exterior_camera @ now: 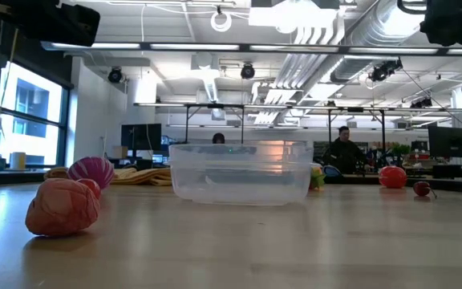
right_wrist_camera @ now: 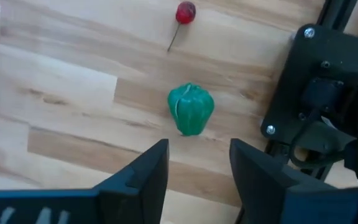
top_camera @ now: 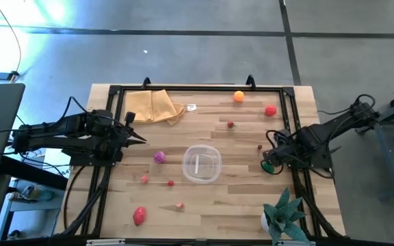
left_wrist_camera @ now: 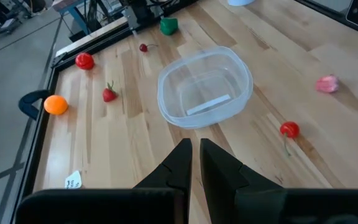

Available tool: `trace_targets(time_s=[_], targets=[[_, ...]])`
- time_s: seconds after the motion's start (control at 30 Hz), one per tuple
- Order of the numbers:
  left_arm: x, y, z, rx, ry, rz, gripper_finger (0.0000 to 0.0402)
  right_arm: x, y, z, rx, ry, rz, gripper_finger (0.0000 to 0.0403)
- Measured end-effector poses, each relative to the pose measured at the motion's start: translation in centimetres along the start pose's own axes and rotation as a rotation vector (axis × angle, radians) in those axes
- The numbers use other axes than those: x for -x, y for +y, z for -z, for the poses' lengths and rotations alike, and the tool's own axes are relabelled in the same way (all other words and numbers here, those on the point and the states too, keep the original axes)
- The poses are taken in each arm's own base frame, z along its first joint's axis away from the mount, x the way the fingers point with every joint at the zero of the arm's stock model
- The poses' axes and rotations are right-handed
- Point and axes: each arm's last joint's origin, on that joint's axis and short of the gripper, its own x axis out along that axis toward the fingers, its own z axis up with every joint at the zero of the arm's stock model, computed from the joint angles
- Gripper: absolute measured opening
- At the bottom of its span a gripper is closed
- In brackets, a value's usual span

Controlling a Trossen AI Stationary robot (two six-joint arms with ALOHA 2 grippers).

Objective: Pick and placing Produce into tupperware
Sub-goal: Put the green bell pepper into the transparent bin

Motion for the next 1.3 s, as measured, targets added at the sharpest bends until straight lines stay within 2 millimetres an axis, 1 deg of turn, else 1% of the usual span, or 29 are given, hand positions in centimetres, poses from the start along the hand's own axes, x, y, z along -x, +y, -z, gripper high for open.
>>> trace_targets(time_s=[0.1, 0.23, 0.6, 0.9, 1.0, 1.07, 1.2, 1.3], targets=[[0.0, 0.0, 0.0, 0.000, 0.000, 0.000, 0.0024, -0.1, 0.1, 0.0, -0.033, -0.016, 0.007, 0.0166], [0.0, 0.0, 0.0, 0.000, 0.000, 0.000, 0.0024, -0.5, 0.6, 0.1, -0.030, -0.023, 0.037, 0.0166], [0.0, 0.0, 0.0, 0.000, 0.001, 0.001, 0.0024, -3.0, 3.0, 0.7, 0.007, -0.062, 0.195, 0.0165], [0.0, 0.0, 0.0, 0.000, 0.001, 0.001, 0.0024, -4.4, 4.0, 1.1, -0.016, -0.070, 0.259, 0.0165], [0.0, 0.0, 0.0, 0.000, 0.001, 0.001, 0.0024, -6.2, 3.7, 1.3, -0.043, -0.034, 0.241, 0.0165], [0.0, 0.0, 0.0, 0.000, 0.001, 0.001, 0.0024, -7.4, 3.0, 1.5, -0.064, -0.025, 0.235, 0.0165], [0.0, 0.0, 0.0, 0.000, 0.001, 0.000, 0.0024, -9.0, 2.1, 1.9, -0.107, -0.047, 0.171, 0.0165], [0.0, 0.0, 0.0, 0.000, 0.001, 0.000, 0.0024, -10.3, 1.6, 2.3, -0.113, -0.019, 0.135, 0.0165]])
